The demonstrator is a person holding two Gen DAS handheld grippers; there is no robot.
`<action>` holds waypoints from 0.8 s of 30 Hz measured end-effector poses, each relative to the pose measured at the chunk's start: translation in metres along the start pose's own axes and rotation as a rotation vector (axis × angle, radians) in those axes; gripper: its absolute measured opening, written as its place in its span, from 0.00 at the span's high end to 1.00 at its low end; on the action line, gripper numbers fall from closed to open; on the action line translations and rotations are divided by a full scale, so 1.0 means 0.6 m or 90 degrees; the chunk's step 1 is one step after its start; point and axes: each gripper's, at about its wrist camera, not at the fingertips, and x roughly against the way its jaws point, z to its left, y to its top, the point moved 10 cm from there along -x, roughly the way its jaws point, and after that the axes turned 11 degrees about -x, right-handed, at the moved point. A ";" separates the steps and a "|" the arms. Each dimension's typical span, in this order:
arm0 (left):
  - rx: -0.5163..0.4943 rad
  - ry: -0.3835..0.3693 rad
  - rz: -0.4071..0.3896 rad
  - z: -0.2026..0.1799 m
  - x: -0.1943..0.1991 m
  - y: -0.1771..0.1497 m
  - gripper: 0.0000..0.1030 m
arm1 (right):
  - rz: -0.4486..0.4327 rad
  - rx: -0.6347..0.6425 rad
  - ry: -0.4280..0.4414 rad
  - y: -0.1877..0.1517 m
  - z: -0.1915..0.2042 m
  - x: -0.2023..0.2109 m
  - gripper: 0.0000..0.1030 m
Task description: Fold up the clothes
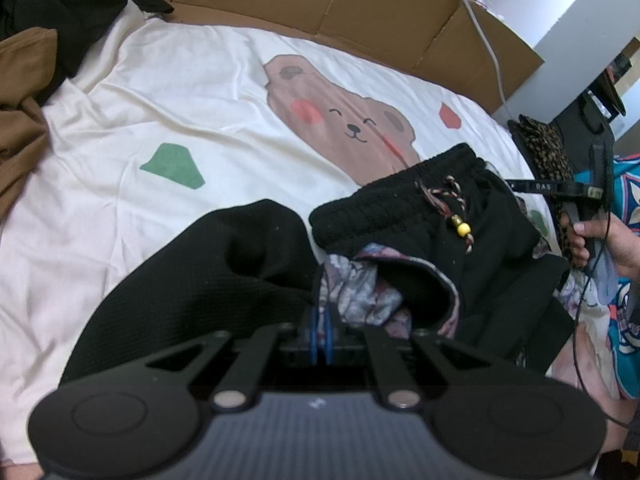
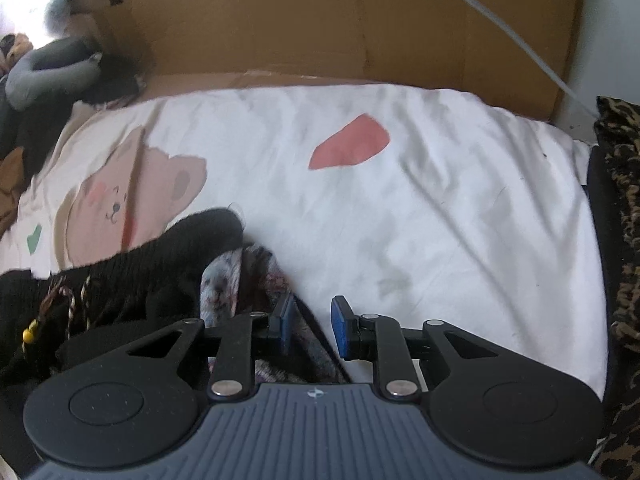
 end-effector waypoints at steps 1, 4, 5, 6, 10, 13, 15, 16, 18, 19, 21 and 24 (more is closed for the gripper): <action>0.000 0.000 0.000 0.000 0.000 0.000 0.96 | -0.001 0.002 0.001 0.000 0.001 0.002 0.73; -0.001 0.000 0.000 0.000 0.000 0.000 0.96 | -0.001 0.008 0.002 0.000 0.004 0.003 0.73; -0.001 0.000 0.000 0.000 0.000 0.000 0.96 | 0.001 0.011 0.002 -0.001 0.005 0.001 0.73; -0.001 0.000 0.000 0.000 0.000 0.000 0.96 | 0.004 0.013 0.000 -0.003 0.005 -0.001 0.73; -0.003 0.000 -0.001 0.000 0.000 0.000 0.96 | 0.014 0.041 -0.005 -0.016 0.011 -0.007 0.73; -0.003 0.001 -0.001 0.000 0.000 0.000 0.96 | 0.017 0.071 -0.008 -0.023 0.017 -0.008 0.84; -0.003 0.001 -0.002 0.000 0.000 0.000 0.96 | 0.015 0.091 -0.020 -0.023 0.018 -0.007 0.97; -0.004 0.001 -0.003 0.000 0.000 0.000 0.96 | 0.011 0.095 -0.024 -0.020 0.017 -0.004 0.98; -0.005 0.003 -0.007 0.001 0.001 0.001 0.96 | 0.002 0.098 -0.032 -0.014 0.012 0.002 0.99; -0.004 0.003 -0.009 0.001 0.002 0.001 0.96 | -0.004 0.097 -0.036 -0.009 0.008 0.007 0.99; -0.003 0.005 -0.013 0.003 0.003 0.003 0.96 | -0.017 0.094 -0.046 0.000 0.001 0.015 1.00; 0.001 0.006 -0.015 0.005 0.003 0.007 0.96 | -0.022 0.067 -0.072 0.007 -0.018 0.016 1.00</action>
